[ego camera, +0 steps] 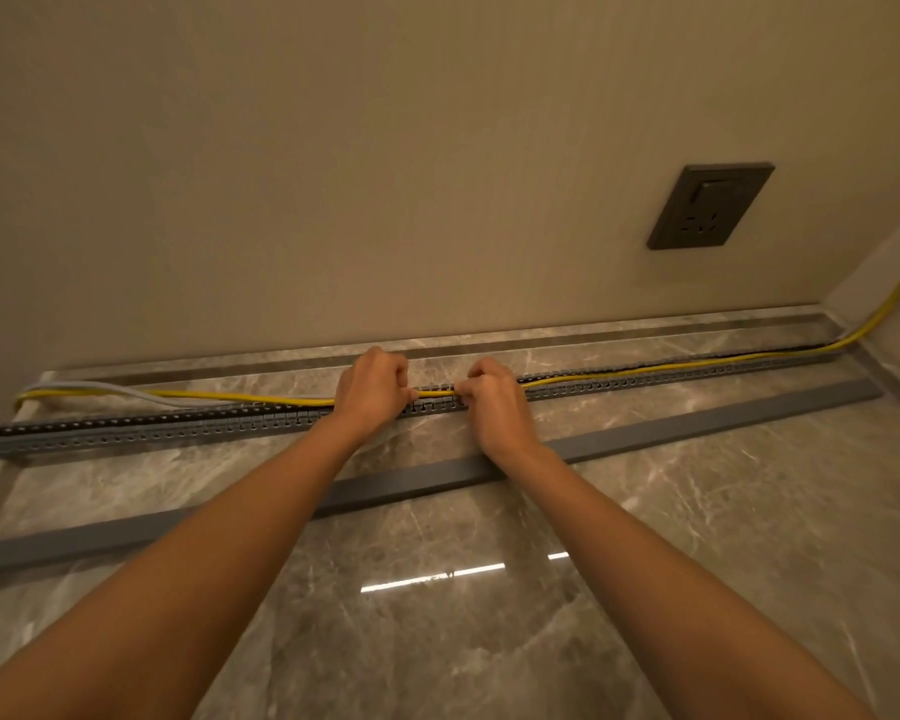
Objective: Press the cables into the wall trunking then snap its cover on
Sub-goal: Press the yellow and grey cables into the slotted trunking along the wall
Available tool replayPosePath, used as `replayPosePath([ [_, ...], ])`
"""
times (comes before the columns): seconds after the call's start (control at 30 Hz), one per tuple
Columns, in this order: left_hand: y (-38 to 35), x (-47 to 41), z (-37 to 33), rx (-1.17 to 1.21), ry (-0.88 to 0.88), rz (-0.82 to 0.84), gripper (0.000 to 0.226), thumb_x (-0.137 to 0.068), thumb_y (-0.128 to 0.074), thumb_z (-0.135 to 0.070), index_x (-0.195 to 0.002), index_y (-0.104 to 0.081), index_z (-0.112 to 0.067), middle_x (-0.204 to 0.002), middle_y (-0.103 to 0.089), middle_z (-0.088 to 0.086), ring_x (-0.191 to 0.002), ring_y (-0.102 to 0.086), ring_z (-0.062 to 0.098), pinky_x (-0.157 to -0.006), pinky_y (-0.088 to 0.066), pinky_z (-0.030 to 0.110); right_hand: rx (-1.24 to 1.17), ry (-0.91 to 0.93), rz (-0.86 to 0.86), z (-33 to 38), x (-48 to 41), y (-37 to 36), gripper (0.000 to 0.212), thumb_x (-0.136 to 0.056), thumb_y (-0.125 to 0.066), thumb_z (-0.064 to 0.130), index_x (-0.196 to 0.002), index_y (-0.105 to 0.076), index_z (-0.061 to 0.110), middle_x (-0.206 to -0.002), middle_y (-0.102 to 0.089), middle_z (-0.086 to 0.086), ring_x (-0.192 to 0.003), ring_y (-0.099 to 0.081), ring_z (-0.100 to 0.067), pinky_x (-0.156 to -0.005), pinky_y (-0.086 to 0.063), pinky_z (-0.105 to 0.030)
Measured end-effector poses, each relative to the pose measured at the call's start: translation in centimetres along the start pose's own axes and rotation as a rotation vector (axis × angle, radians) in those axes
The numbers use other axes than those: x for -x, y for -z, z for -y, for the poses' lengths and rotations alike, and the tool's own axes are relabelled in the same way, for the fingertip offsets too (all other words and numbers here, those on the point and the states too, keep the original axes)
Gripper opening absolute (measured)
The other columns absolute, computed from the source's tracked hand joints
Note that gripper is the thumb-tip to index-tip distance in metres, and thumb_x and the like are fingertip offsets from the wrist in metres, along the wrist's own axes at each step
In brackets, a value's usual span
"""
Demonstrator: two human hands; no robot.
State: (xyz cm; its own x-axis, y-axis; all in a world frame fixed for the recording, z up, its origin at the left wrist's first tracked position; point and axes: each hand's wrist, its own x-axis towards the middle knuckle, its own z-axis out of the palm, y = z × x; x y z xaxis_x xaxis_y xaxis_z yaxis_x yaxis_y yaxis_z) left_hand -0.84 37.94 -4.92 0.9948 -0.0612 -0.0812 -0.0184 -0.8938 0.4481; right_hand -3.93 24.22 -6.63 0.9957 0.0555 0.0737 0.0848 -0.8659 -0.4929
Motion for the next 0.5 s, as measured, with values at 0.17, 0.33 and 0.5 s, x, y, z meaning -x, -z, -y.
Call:
replayPosePath([
  [0.17,-0.4,0.1,0.0,0.084,0.08,-0.049,0.031,-0.08,-0.072,-0.016,-0.056,-0.052,-0.016,-0.088,-0.071,0.013,-0.09,-0.065,0.029,-0.076,-0.05,0.037,0.065,0.051,0.021,0.7,0.2,-0.6,0.027,-0.089,-0.049,-0.002,-0.109,-0.067,0.002,-0.113,-0.06,-0.017,-0.108,-0.051,-0.034,-0.092,-0.042,-0.039],
  [0.33,0.1,0.3,1.4,0.199,0.015,-0.107,0.017,-0.089,-0.061,-0.014,-0.091,-0.073,-0.002,-0.095,-0.074,0.016,-0.09,-0.065,0.026,-0.081,-0.049,0.033,0.106,0.011,0.073,0.8,-0.1,0.1,0.029,-0.092,-0.048,0.008,-0.116,-0.064,0.01,-0.118,-0.055,-0.015,-0.114,-0.046,-0.031,-0.099,-0.038,-0.039],
  [0.5,2.1,0.0,3.9,0.236,0.002,-0.088,0.026,-0.094,-0.052,-0.019,-0.101,-0.07,-0.001,-0.1,-0.071,0.017,-0.092,-0.063,0.027,-0.081,-0.047,0.033,0.09,0.029,0.015,2.3,0.3,-0.4,0.027,-0.089,-0.048,0.008,-0.111,-0.063,0.004,-0.117,-0.059,-0.015,-0.111,-0.051,-0.03,-0.099,-0.037,-0.038],
])
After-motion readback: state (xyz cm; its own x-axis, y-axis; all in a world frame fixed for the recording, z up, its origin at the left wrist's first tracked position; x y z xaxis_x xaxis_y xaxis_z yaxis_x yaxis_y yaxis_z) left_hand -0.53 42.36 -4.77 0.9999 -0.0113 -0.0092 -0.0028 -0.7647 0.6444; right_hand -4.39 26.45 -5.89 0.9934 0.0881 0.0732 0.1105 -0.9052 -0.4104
